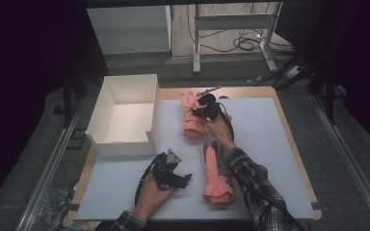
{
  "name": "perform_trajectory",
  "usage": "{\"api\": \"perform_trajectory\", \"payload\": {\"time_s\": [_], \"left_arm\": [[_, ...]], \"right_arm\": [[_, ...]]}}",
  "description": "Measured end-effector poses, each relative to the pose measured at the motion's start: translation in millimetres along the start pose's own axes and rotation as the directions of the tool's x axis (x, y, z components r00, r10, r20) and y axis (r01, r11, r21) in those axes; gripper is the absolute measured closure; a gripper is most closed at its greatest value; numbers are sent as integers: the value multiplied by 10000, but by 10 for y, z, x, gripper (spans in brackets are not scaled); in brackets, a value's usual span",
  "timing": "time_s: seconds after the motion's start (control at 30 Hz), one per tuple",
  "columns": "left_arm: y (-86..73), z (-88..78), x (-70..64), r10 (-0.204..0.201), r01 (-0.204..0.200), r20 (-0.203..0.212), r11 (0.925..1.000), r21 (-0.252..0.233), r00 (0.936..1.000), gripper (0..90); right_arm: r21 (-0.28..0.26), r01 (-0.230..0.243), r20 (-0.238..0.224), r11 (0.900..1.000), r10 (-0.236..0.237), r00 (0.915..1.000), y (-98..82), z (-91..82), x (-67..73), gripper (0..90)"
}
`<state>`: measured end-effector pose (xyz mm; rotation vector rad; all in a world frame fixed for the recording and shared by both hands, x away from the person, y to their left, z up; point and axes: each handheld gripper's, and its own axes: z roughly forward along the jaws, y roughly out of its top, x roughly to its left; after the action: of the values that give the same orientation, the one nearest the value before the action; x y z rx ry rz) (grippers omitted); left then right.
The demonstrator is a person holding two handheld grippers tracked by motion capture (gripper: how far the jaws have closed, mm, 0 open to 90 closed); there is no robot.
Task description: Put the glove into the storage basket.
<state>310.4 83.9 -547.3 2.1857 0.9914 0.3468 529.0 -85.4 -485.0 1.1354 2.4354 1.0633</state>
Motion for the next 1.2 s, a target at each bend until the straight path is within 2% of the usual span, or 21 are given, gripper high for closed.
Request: {"api": "perform_trajectory", "payload": {"time_s": [0.1,0.33,0.67,0.9,1.2], "left_arm": [[0,0,0,-4,4,1,10000,-3,10000,42],[-1,0,0,-8,8,3,10000,-4,10000,42],[-1,-1,1,10,-10,-7,10000,14,10000,42],[-1,0,1,8,-8,0,10000,-1,10000,42],[-1,0,1,6,-6,-3,10000,0,10000,42]], "right_arm": [[-217,-46,9,9998,46,10000,30,-72,-19,836],[-348,1,-170,9994,-7,9999,88,-207,-28,836],[-475,214,-654,9986,-245,9976,131,-551,29,835],[-428,356,-864,9984,-392,9955,50,-754,68,834],[-473,177,-1296,9987,-237,9913,-131,-1033,118,835]]}}
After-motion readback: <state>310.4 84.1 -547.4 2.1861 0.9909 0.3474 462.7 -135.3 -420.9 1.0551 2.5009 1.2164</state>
